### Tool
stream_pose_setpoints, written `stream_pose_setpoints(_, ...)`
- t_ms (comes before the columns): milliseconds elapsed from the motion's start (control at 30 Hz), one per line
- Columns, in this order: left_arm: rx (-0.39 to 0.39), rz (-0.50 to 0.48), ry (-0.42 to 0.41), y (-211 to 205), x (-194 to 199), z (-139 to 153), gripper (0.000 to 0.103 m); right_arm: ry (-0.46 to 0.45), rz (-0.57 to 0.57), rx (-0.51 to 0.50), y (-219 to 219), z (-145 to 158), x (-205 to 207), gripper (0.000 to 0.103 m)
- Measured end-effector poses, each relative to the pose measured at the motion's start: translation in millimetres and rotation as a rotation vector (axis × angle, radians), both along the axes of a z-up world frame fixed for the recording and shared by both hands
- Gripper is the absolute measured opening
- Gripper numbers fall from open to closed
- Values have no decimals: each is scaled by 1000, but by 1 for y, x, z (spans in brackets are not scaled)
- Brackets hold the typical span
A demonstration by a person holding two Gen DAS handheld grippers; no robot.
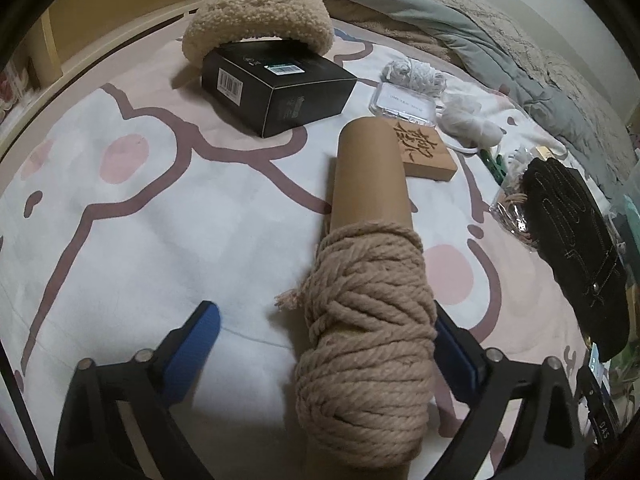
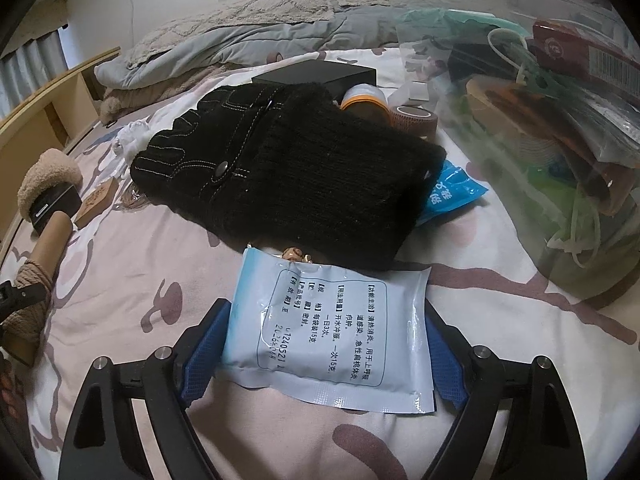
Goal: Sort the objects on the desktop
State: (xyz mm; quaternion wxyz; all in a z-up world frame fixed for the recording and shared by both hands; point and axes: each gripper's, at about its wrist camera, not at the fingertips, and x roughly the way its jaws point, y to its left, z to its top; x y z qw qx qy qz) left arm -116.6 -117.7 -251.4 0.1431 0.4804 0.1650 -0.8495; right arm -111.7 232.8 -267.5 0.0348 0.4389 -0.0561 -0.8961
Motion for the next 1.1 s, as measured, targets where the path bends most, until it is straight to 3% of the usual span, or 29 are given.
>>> stream_pose_setpoints(67, -2, -15, 10, 2, 0, 3, 88, 0, 0, 4, 0, 0, 0, 89)
stream_pose_setpoints(233, -11, -78, 29, 16, -1, 8, 54, 3, 1, -20, 3, 0, 0, 89)
stream_pose_setpoints(367, -56, -96, 23, 24, -2, 9, 53, 9, 9, -23, 3, 3, 3, 87)
stream_pose_setpoints(767, -29, -204, 43, 55, 23, 20, 53, 37, 87, -21, -7, 18, 27, 83)
stream_pose_setpoints(1100, -4, -247, 119, 64, 42, 50, 53, 46, 105, -2, -4, 35, 39, 83)
